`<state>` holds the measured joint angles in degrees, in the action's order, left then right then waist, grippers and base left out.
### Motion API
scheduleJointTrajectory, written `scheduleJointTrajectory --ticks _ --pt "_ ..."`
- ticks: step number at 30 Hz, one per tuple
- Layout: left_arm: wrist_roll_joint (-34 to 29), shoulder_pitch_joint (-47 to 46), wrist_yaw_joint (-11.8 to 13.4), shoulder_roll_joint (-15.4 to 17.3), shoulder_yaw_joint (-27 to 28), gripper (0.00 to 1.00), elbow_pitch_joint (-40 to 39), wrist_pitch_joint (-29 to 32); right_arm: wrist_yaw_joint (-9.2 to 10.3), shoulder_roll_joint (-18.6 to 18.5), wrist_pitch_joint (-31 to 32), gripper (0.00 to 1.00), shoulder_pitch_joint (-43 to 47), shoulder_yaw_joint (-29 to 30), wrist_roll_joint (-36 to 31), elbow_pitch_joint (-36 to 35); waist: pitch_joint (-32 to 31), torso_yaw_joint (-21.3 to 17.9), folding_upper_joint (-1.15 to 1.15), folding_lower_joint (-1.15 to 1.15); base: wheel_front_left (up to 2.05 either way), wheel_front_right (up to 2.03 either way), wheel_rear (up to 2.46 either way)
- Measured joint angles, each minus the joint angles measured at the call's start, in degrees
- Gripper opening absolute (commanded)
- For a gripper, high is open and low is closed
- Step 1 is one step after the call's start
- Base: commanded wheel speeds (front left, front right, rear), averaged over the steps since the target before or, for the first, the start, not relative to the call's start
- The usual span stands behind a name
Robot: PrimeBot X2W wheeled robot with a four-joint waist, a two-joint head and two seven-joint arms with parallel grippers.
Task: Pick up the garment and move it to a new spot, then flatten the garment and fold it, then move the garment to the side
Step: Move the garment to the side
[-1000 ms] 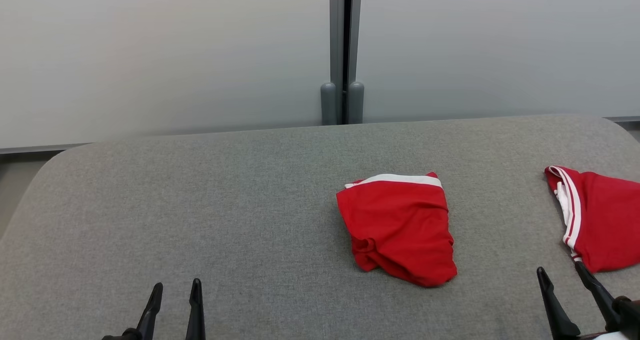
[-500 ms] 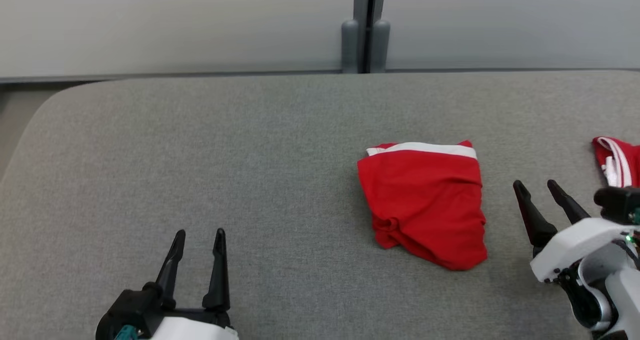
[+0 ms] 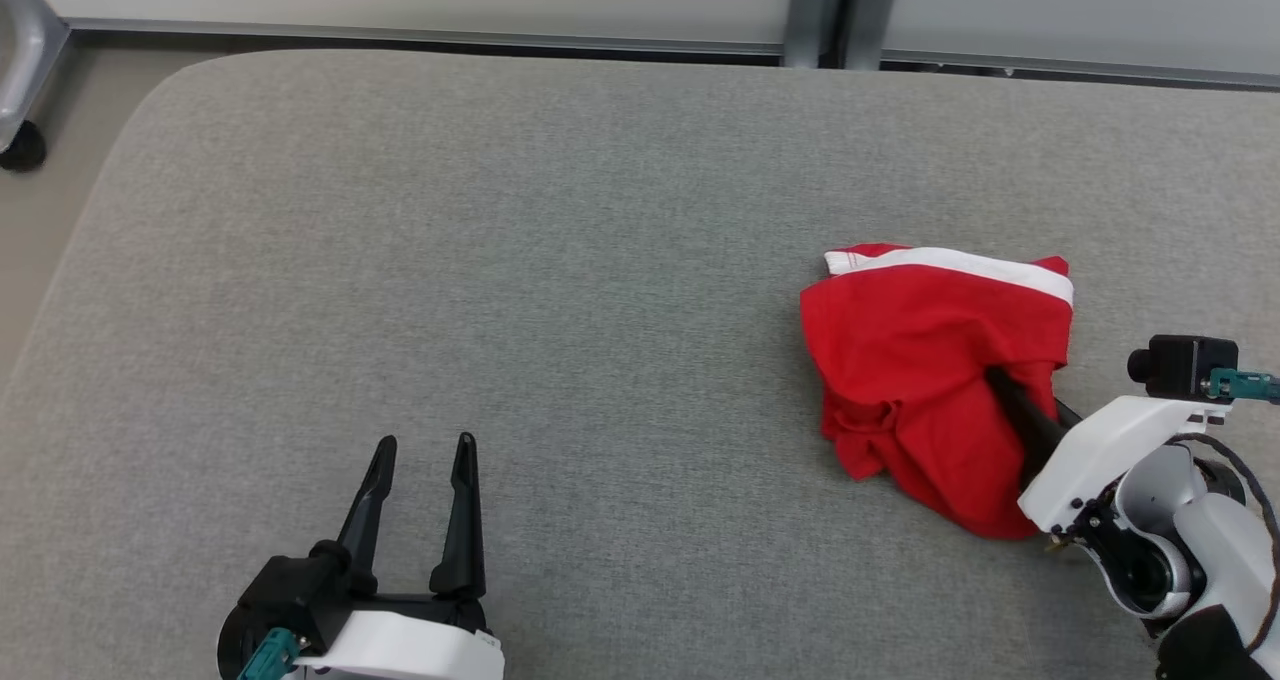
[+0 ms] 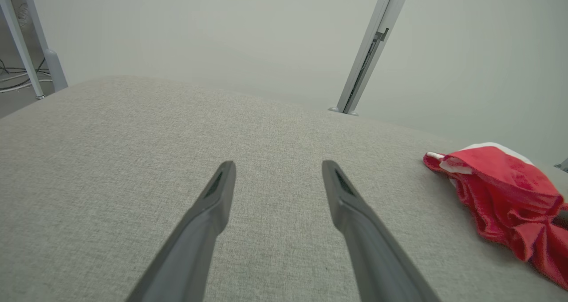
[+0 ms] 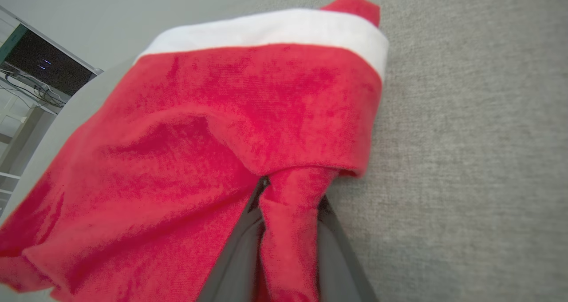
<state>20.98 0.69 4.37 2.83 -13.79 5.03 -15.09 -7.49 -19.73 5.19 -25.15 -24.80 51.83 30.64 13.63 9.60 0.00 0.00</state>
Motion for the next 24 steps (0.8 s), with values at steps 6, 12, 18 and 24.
scheduleJointTrajectory --ticks 6,12,18,24 --pt "-1.49 -0.36 -0.88 -0.01 0.80 1.00 0.13 0.00 -0.01 -9.01 -0.46 0.00 -2.85 -1.08 2.55 -2.22 0.18 -4.66 0.00 0.00 0.00 0.00 0.00" --pt "-3.11 -4.56 -1.98 -0.10 -0.81 1.00 0.60 -0.02 0.07 -22.07 2.81 0.00 -8.48 0.98 2.13 -0.18 3.43 -8.21 0.00 0.00 0.00 0.00 0.00" --pt "-2.64 -5.87 -1.82 -0.11 -2.99 1.00 1.36 -0.04 -0.01 -27.22 8.04 0.34 -12.96 1.66 -1.36 11.02 7.32 -9.47 0.00 0.00 0.00 0.00 0.00" --pt "-1.67 -5.83 -1.41 -0.04 -3.61 1.00 1.99 -0.03 -0.01 -27.48 3.15 1.00 -16.58 1.98 -9.92 20.68 7.88 -9.32 0.00 0.00 0.00 0.00 0.00"
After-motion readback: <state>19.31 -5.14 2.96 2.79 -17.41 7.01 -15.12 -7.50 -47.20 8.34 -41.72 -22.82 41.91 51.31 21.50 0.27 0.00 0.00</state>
